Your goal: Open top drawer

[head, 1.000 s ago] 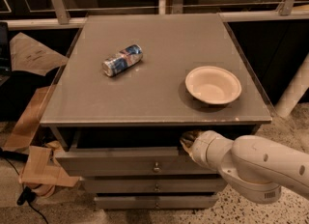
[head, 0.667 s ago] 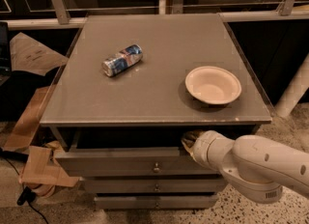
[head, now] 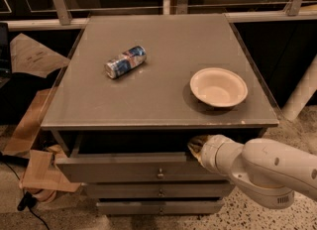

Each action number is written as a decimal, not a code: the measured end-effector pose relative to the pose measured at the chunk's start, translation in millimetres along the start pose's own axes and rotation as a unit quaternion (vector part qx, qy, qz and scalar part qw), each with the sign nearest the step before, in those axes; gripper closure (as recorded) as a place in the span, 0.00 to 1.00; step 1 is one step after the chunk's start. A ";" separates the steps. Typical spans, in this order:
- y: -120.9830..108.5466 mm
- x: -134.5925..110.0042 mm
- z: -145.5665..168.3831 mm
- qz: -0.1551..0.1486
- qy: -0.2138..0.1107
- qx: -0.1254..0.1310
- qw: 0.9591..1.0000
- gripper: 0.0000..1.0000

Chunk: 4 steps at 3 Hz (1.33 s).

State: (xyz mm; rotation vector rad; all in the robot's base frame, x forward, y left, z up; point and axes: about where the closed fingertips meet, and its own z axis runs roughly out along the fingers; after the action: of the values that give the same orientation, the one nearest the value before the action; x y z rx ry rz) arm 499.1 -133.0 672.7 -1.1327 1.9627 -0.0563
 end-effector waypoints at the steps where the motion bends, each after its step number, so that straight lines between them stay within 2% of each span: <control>1: 2.4 0.3 -0.2 -0.008 0.003 -0.005 1.000 1.00; 2: 4.5 1.1 -4.7 -0.007 0.006 -0.003 1.000 1.00; 3: 16.3 6.0 -17.8 -0.006 0.016 0.000 1.000 1.00; 4: 40.1 18.5 -54.4 0.019 0.044 0.022 0.999 1.00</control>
Offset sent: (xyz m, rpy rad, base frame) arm -0.0544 -0.0293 -0.0023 -0.0270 0.0217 -0.0585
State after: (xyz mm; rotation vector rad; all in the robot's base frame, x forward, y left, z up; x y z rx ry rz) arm 429.8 -141.8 678.8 -1.0806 2.0503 -0.1312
